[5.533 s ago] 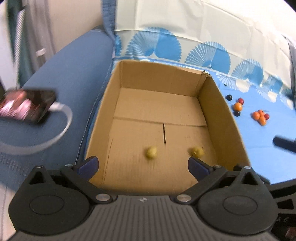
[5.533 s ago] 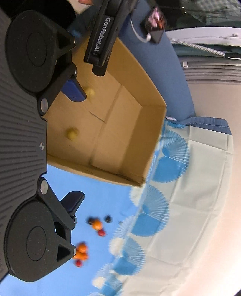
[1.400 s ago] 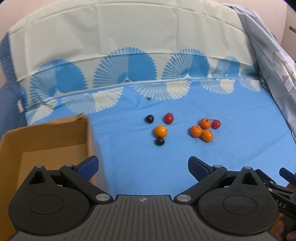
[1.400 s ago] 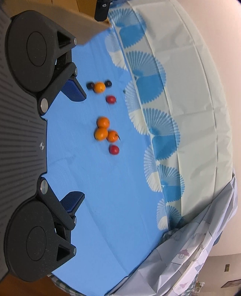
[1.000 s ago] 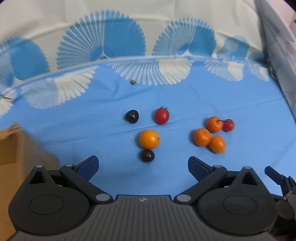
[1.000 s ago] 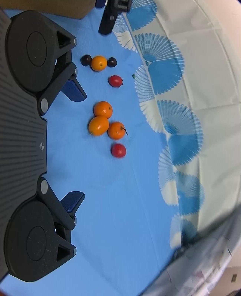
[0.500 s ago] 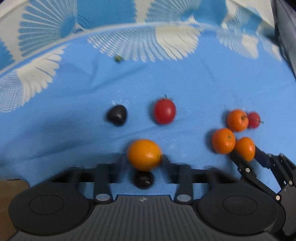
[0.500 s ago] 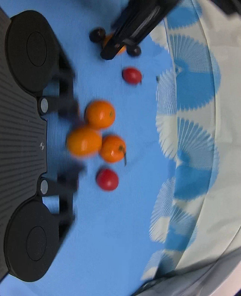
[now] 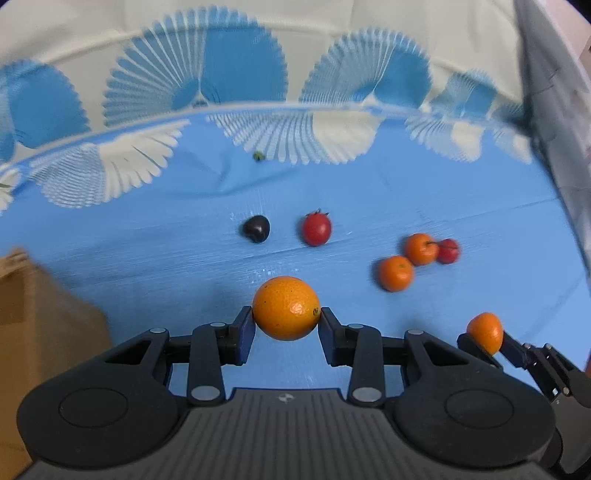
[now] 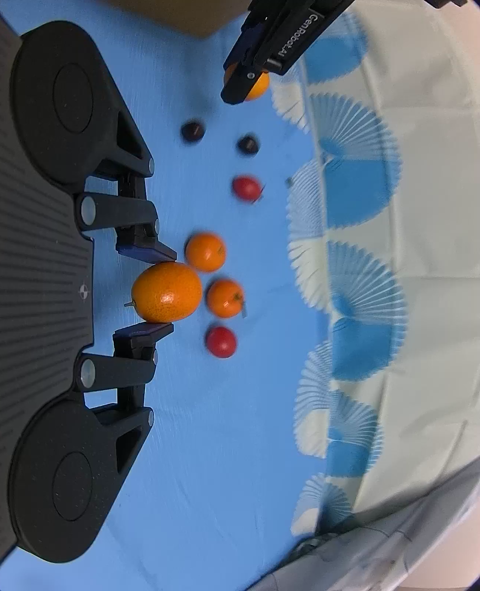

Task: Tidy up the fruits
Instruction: 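Carry both oranges over the cardboard box with both tools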

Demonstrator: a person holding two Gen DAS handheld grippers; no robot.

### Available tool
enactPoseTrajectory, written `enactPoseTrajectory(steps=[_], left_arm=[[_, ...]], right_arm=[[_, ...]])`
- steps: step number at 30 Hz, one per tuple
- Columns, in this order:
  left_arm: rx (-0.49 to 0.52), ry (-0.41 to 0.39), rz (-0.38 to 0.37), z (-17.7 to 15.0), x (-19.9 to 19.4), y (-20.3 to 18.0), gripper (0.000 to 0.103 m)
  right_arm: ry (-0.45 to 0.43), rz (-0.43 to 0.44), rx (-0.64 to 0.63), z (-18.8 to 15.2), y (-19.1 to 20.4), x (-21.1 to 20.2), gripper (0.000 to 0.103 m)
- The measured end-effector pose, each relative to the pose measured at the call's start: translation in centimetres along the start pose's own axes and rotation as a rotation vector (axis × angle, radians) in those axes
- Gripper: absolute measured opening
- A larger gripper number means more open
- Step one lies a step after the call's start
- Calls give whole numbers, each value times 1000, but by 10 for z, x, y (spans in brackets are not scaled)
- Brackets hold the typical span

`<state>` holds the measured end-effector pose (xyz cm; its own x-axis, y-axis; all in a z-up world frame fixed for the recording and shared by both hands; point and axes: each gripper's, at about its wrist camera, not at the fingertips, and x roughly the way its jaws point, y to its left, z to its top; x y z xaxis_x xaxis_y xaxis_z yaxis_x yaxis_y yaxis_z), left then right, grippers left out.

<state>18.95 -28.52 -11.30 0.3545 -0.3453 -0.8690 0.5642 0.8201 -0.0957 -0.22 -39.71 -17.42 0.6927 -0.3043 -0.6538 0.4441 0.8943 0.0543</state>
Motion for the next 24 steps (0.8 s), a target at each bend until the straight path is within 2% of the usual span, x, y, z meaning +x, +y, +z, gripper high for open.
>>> enactPoseTrajectory(steps=[9, 18, 24], left_arm=[[5, -141, 2, -43, -124, 15, 41], [-47, -194, 45, -106, -219, 62, 41], [-113, -168, 62, -161, -260, 98, 41]], right_arm=[[-69, 120, 4, 9, 50, -108, 36], [-47, 291, -63, 1, 122, -193, 36], [0, 392, -112, -20, 170, -241, 36]])
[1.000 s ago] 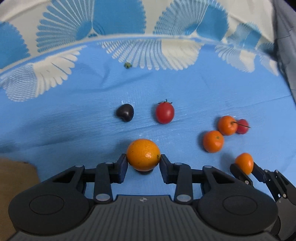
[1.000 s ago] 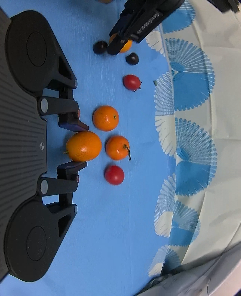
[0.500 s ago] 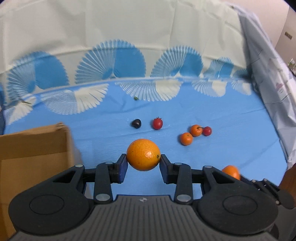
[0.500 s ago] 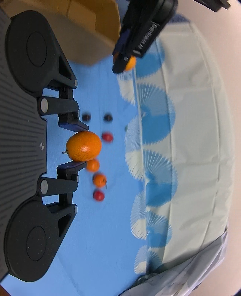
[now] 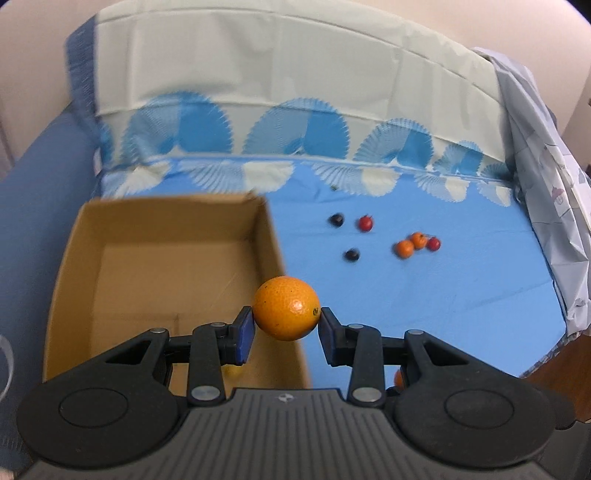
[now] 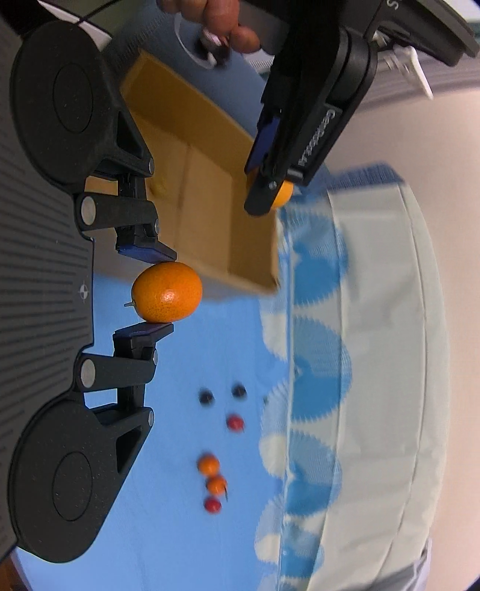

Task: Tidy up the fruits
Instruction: 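Carry both oranges over the cardboard box with both tools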

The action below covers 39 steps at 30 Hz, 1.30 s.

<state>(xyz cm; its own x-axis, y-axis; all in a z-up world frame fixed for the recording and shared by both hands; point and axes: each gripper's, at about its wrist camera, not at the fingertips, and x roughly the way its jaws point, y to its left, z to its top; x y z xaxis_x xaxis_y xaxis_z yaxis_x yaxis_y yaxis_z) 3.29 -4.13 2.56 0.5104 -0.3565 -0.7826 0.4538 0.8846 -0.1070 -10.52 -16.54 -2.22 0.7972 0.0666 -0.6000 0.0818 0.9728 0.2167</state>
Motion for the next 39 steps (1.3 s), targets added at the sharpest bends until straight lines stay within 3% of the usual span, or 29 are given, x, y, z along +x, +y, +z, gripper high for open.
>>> enactPoseTrajectory(steps=[10, 20, 39], left_arm=[[-83, 6, 27, -70, -69, 57, 41], [-139, 2, 44, -118, -110, 86, 41], [-178, 12, 52, -126, -108, 107, 41]], right_arm=[[29, 53, -62, -24, 76, -40, 36], [67, 78, -86, -49, 111, -61, 36], [79, 80, -132, -47, 124, -55, 36]])
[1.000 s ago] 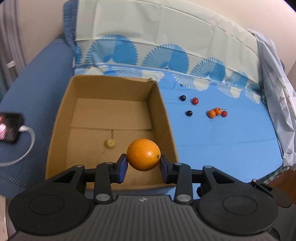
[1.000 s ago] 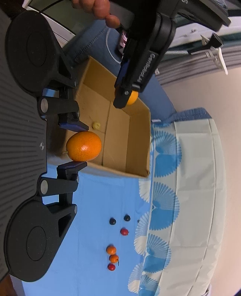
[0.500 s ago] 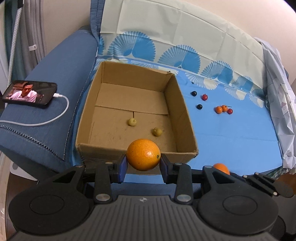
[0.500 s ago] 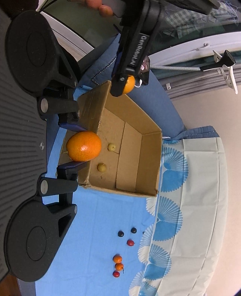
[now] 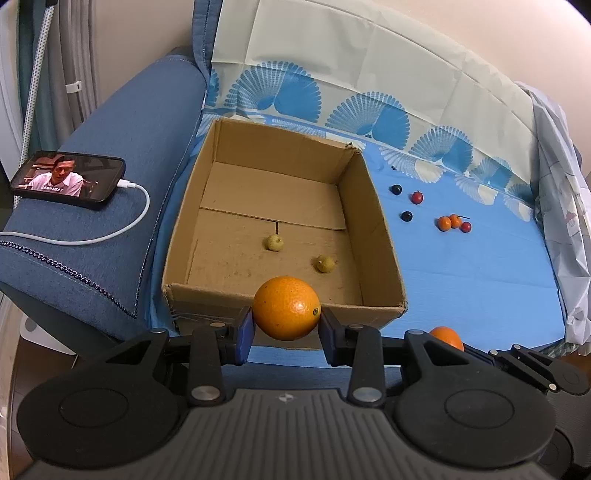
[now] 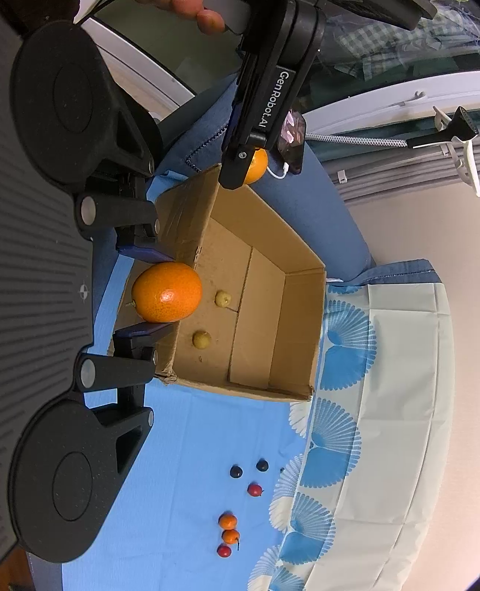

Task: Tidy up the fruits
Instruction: 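Carry both oranges over the cardboard box with both tools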

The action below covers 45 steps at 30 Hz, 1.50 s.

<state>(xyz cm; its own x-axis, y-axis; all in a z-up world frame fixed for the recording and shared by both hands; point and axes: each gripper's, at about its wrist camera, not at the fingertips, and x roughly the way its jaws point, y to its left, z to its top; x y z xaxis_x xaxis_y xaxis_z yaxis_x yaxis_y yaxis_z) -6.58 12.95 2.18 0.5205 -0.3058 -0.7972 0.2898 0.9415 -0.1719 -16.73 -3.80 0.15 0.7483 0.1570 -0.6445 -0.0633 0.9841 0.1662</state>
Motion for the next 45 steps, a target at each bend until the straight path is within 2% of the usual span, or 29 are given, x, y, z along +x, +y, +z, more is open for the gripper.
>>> enactPoseTrajectory(steps=[15, 24, 36, 45], left_arm=[[-16, 0, 18, 21, 19, 8, 41], [-14, -34, 37, 52, 37, 9, 41], [-8, -6, 46, 79, 92, 13, 41], [18, 44, 99, 83, 143, 20, 41]], right_arm=[[14, -13, -2, 7, -4, 21, 36], [-14, -34, -25, 30, -14, 46, 36], [19, -49, -50, 52, -25, 105, 36], [74, -54, -69, 52, -30, 151, 36]])
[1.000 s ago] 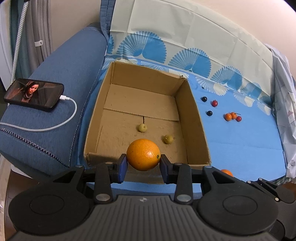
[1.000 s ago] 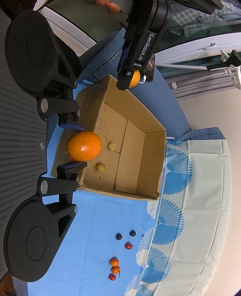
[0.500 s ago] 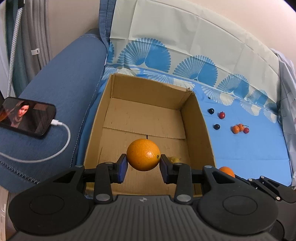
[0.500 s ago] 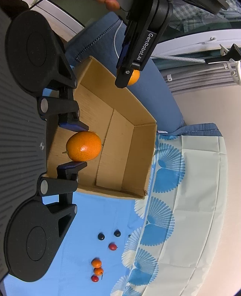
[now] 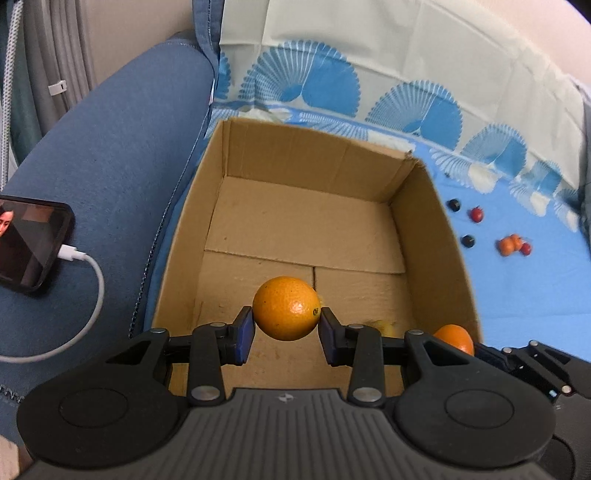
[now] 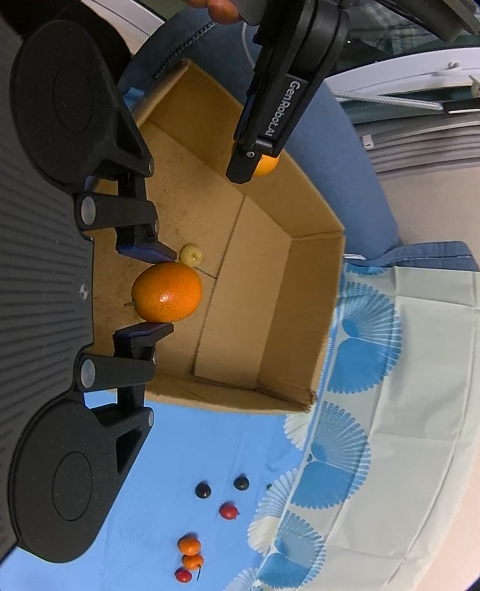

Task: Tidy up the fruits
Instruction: 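Carry both oranges over the cardboard box with both tools, then open the left tool into the box while the right tool releases its orange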

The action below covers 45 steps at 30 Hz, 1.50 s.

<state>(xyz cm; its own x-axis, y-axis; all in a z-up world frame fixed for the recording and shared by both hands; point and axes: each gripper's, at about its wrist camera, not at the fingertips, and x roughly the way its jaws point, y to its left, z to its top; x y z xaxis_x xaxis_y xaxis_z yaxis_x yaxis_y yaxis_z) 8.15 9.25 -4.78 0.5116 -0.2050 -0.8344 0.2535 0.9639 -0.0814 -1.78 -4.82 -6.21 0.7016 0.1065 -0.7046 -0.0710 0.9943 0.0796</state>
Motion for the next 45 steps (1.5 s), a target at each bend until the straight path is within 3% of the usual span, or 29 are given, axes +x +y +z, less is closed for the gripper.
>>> enactPoseTrajectory(steps=[15, 27, 28, 29, 32, 33, 37, 45], left_arm=[[18, 88, 40, -6, 53, 6, 41], [28, 123, 63, -13, 72, 9, 42], [28, 113, 62, -13, 71, 9, 43], [28, 97, 58, -13, 70, 8, 58], [28, 43, -10, -11, 55, 4, 97], [32, 31, -18, -10, 50, 1, 103], [69, -2, 2, -13, 26, -7, 103], [1, -30, 57, -47, -34, -3, 103]], right_arm=[[85, -1, -36, -12, 4, 41, 36], [88, -1, -80, -13, 6, 50, 37], [90, 4, -84, -13, 6, 50, 37], [93, 8, -87, -12, 5, 50, 39], [75, -1, -115, -9, 7, 45, 71], [62, -15, -124, -8, 7, 42, 83], [30, -30, -152, -3, 8, 20, 89], [26, -38, -73, -16, 14, -44, 93]])
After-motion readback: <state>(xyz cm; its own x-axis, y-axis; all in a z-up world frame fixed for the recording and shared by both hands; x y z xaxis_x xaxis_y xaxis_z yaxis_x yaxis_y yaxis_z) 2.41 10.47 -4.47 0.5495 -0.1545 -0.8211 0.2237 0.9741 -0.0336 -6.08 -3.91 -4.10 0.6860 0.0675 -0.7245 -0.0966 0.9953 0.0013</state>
